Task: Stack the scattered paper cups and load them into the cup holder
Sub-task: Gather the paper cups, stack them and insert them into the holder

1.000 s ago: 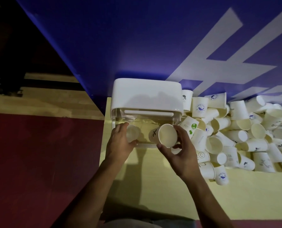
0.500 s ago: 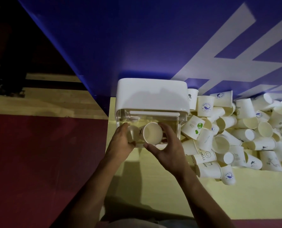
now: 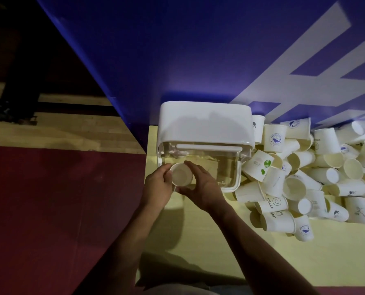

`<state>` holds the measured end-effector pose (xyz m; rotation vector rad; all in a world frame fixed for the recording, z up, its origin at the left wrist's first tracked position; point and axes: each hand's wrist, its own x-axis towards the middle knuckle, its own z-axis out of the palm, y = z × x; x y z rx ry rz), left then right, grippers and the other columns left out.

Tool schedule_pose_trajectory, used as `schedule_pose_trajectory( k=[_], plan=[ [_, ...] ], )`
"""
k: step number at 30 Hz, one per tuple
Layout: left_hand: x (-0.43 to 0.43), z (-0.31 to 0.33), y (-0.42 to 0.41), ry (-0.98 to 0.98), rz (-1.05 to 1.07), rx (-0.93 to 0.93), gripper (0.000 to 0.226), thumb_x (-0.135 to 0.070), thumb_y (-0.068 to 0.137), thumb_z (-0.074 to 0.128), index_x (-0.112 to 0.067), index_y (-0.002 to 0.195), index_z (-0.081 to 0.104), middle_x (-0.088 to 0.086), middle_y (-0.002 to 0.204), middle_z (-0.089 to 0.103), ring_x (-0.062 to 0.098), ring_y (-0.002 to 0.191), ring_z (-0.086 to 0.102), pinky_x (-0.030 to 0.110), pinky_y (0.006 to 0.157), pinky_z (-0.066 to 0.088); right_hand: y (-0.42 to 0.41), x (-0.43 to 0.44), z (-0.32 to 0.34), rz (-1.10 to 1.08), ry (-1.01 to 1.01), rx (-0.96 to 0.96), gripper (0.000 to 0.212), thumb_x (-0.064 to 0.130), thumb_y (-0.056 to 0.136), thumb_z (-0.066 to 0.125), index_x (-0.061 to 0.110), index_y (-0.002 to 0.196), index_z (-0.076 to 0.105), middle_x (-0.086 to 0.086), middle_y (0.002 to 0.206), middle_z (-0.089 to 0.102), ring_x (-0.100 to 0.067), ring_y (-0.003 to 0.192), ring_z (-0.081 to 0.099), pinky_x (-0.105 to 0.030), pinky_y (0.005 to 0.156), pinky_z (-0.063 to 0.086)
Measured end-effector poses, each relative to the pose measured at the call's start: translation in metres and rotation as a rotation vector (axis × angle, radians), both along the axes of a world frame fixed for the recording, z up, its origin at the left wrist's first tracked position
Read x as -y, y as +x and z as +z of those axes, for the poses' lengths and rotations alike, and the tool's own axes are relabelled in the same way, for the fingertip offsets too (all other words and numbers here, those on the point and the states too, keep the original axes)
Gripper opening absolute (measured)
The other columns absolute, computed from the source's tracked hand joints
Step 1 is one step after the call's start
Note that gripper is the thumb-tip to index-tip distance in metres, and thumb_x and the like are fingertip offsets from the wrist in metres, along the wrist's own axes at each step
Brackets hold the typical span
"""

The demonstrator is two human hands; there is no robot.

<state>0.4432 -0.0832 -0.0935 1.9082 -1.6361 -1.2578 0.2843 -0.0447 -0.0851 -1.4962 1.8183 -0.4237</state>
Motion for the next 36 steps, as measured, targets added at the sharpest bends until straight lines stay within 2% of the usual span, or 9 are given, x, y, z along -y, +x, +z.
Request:
schedule_pose_trajectory(
  k=[2,5,12,19,24,26,29,33,36],
  plan=[
    [-0.001,-0.002,0.001,-0.016,-0.037,0.018,0.034,-0.013,0.104,0.052,-0.022,0.134,0.066,-0.004,0.121,0.071,0.011,0.103,0.065,0.002,0.071,0.039,-0.001,0.001,-0.005,0.024,0.035,-0.019,0.088,0.056,0.083,0.077,0.027,0.155,0.037,0.002,0.148,0.054,-0.022,0.13,0.054,-0.041,0.103,0.049],
    [-0.002,-0.001,0.001,-0.039,-0.064,0.059,0.038,-0.008,0.102,0.055,-0.024,0.135,0.065,-0.004,0.12,0.072,0.007,0.098,0.063,-0.004,0.066,0.037,-0.002,0.003,-0.008,0.051,0.051,-0.068,0.082,0.053,0.088,0.072,0.029,0.157,0.034,0.001,0.147,0.056,-0.024,0.129,0.055,-0.041,0.102,0.049],
    [-0.003,-0.002,-0.001,-0.037,-0.092,0.06,0.041,-0.003,0.098,0.06,-0.023,0.133,0.067,-0.004,0.116,0.074,0.011,0.101,0.067,0.013,0.079,0.045,-0.003,0.004,-0.012,0.057,0.088,-0.07,0.081,0.051,0.09,0.07,0.035,0.158,0.029,0.002,0.154,0.05,-0.023,0.135,0.051,-0.044,0.107,0.046],
    [-0.008,0.014,-0.003,-0.086,-0.075,0.04,0.035,-0.013,0.098,0.06,-0.024,0.132,0.063,-0.007,0.115,0.072,0.009,0.096,0.068,0.004,0.071,0.04,-0.005,-0.004,-0.005,0.057,0.044,-0.07,0.089,0.067,0.091,0.058,0.032,0.162,0.018,0.0,0.156,0.047,-0.024,0.139,0.047,-0.047,0.107,0.046],
    [-0.031,0.043,-0.014,-0.257,-0.093,0.061,0.038,-0.016,0.095,0.066,-0.017,0.133,0.061,-0.001,0.125,0.066,0.008,0.096,0.058,0.004,0.077,0.035,-0.025,-0.037,0.01,-0.161,-0.095,-0.038,0.053,0.039,0.097,0.065,0.017,0.144,0.053,-0.001,0.136,0.064,-0.02,0.121,0.062,-0.037,0.097,0.054],
    [-0.043,0.052,-0.027,-0.286,-0.16,0.031,0.039,-0.018,0.095,0.068,-0.016,0.133,0.062,0.002,0.127,0.066,0.015,0.103,0.063,0.013,0.082,0.041,-0.04,-0.054,0.016,-0.265,-0.136,-0.024,0.039,0.031,0.096,0.067,0.02,0.133,0.063,0.005,0.125,0.068,-0.011,0.111,0.065,-0.033,0.092,0.057],
    [-0.055,0.063,-0.057,-0.265,-0.251,-0.007,0.04,-0.023,0.096,0.067,-0.019,0.135,0.06,0.001,0.131,0.065,0.016,0.114,0.062,0.024,0.087,0.047,-0.065,-0.08,0.027,-0.41,-0.181,-0.016,0.027,0.024,0.095,0.07,0.021,0.122,0.07,0.009,0.113,0.072,0.002,0.097,0.063,-0.013,0.083,0.052],
    [-0.061,0.072,-0.106,-0.252,-0.351,-0.068,0.044,-0.029,0.097,0.063,-0.024,0.139,0.054,-0.007,0.136,0.059,0.011,0.124,0.057,0.026,0.097,0.047,-0.102,-0.109,0.036,-0.536,-0.214,0.02,0.023,0.017,0.094,0.071,0.019,0.117,0.072,0.009,0.104,0.074,0.0,0.092,0.066,-0.02,0.081,0.054],
    [-0.067,0.077,-0.145,-0.272,-0.408,-0.07,0.049,-0.037,0.097,0.063,-0.027,0.142,0.05,-0.009,0.14,0.055,0.009,0.125,0.054,0.021,0.095,0.043,-0.132,-0.129,0.04,-0.634,-0.189,0.054,0.022,0.018,0.094,0.07,0.019,0.116,0.073,0.011,0.103,0.074,0.004,0.092,0.065,-0.009,0.081,0.048]
  ],
)
